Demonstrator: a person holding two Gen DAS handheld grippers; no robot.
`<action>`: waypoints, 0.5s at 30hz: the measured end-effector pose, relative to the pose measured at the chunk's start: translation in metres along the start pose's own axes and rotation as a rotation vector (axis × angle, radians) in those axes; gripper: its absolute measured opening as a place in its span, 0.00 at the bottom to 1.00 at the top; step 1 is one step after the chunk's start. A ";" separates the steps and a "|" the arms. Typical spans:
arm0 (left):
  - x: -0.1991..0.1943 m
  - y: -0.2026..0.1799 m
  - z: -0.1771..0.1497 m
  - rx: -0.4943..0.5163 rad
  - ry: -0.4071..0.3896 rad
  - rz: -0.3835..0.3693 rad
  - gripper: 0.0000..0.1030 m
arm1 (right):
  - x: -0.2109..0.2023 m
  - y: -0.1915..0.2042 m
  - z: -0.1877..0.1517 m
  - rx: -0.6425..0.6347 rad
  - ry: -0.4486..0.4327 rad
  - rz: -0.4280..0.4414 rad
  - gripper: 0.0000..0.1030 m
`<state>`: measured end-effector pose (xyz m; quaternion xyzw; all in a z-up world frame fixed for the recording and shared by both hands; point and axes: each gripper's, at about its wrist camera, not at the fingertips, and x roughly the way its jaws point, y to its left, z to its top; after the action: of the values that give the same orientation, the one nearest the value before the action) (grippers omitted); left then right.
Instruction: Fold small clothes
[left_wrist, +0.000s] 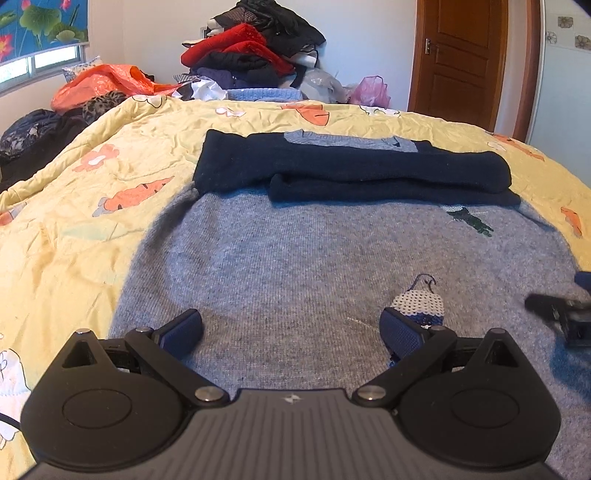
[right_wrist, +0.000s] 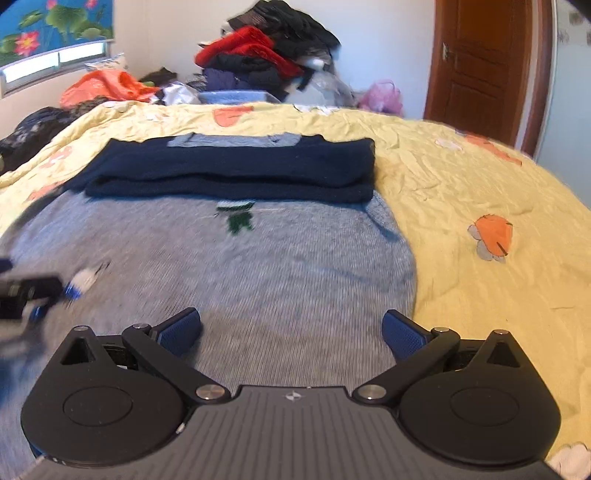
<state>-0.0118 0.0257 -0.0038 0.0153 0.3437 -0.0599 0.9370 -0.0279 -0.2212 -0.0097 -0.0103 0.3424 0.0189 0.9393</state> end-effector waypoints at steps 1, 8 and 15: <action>0.000 0.000 0.000 0.002 0.000 0.001 1.00 | 0.000 -0.001 0.000 0.009 0.002 0.005 1.00; 0.000 -0.001 0.000 0.002 0.001 0.002 1.00 | 0.003 -0.001 0.002 0.013 0.003 -0.003 1.00; 0.000 -0.001 0.000 0.002 0.001 0.001 1.00 | 0.004 -0.001 0.002 0.013 0.003 -0.003 1.00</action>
<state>-0.0115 0.0251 -0.0035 0.0167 0.3441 -0.0597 0.9369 -0.0237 -0.2223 -0.0102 -0.0048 0.3438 0.0152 0.9389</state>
